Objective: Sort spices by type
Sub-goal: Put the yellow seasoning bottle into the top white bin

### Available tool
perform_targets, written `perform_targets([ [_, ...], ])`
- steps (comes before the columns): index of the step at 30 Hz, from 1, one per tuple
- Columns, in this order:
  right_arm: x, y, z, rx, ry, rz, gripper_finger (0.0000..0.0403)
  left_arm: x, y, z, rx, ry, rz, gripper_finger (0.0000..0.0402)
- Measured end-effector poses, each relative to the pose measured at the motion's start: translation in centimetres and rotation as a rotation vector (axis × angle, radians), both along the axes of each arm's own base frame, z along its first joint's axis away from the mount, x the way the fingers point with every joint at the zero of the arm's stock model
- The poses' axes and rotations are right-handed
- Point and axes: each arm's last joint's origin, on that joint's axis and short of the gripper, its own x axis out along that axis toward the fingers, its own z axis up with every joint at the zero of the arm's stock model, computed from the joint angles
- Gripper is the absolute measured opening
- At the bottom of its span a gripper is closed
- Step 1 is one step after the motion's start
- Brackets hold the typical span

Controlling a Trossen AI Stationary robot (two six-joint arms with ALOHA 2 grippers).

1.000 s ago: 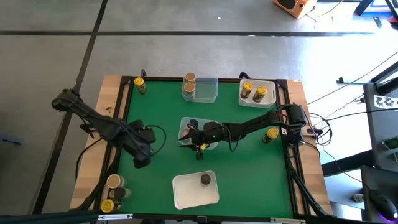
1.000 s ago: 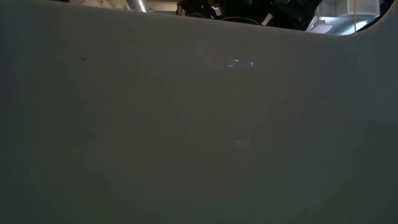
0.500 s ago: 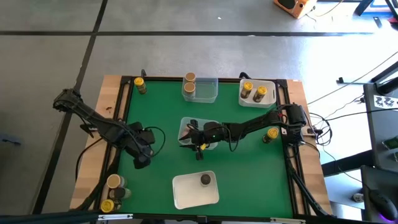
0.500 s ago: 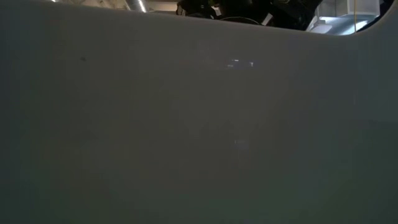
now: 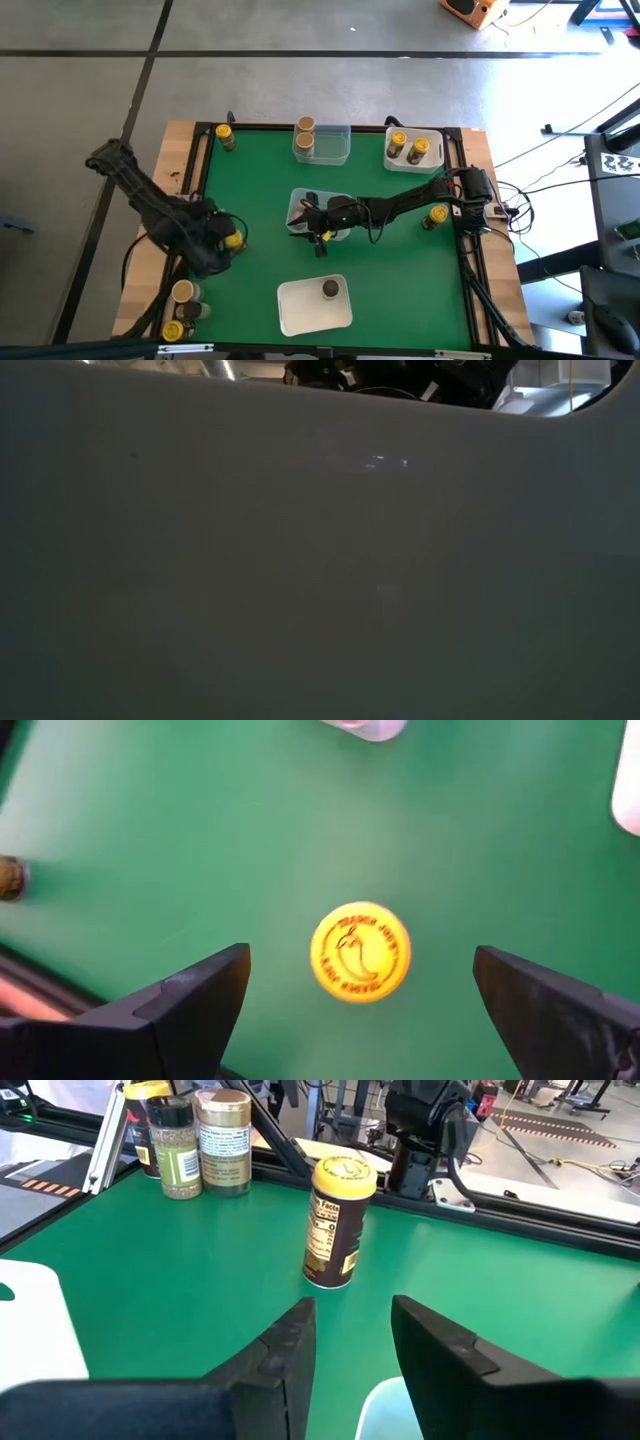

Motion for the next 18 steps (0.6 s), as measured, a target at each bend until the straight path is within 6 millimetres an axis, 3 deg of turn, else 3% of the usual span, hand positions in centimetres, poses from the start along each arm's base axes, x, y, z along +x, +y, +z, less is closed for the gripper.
perform_targets([
  [6,0.0,0.0,-0.1,-0.001,0.010,0.000,0.0133,-2.6,-0.4,-0.7,0.001,-0.101,0.064,0.0379],
  [14,0.0,0.0,0.1,0.000,-0.008,0.000,0.0133,-4.9,-1.0,-4.1,-0.141,-0.187,0.108,0.0378],
  [18,0.0,0.0,0.1,0.000,-0.008,0.000,0.0133,-5.7,-0.7,-6.0,-0.120,-0.176,0.131,0.0378],
])
